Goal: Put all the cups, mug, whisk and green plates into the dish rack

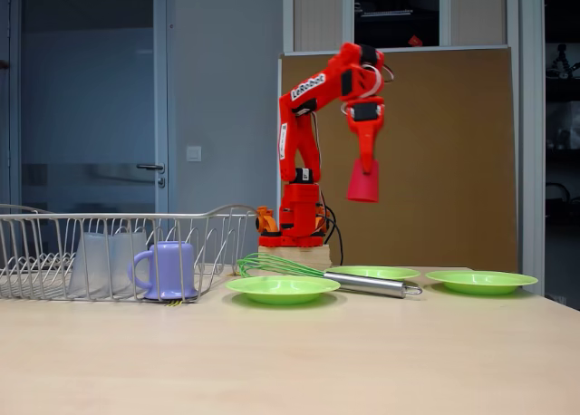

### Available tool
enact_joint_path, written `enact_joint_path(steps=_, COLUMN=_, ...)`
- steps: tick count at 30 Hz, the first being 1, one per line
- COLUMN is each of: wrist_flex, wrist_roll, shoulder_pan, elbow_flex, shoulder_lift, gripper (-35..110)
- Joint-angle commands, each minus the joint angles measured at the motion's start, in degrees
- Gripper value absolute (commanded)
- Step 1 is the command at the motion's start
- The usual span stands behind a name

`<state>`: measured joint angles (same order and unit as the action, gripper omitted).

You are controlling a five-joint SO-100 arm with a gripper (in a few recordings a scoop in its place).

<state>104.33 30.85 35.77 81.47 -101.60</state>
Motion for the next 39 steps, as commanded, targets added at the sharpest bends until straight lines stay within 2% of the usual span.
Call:
enact_joint_path(steps=1, wrist_flex=-1.05, wrist_roll=-18.28, shoulder_pan=-12.04, elbow_flex=-3.87, shoulder_lift=-2.37, gripper=12)
enact_joint_path(steps=8, wrist_flex=-3.34, wrist_roll=-42.54, shoulder_pan=-32.78, elbow_flex=-10.99, shoulder_lift=-1.41, gripper=10)
enact_joint_path(steps=16, wrist_flex=-7.65, wrist_roll=-58.54, shoulder_pan=-52.82, elbow_flex=-17.67, shoulder_lift=6.77, gripper=10)
enact_joint_path(steps=24, wrist_flex=-18.28, wrist_roll=-62.49, shoulder_pan=-59.94, elbow_flex=-8.09, shoulder_lift=18.9, gripper=12)
enact_joint_path(steps=39, wrist_flex=-19.78, wrist_roll=-64.34, shoulder_pan=-63.11, elbow_flex=-14.77, shoulder_lift=36.39, gripper=13)
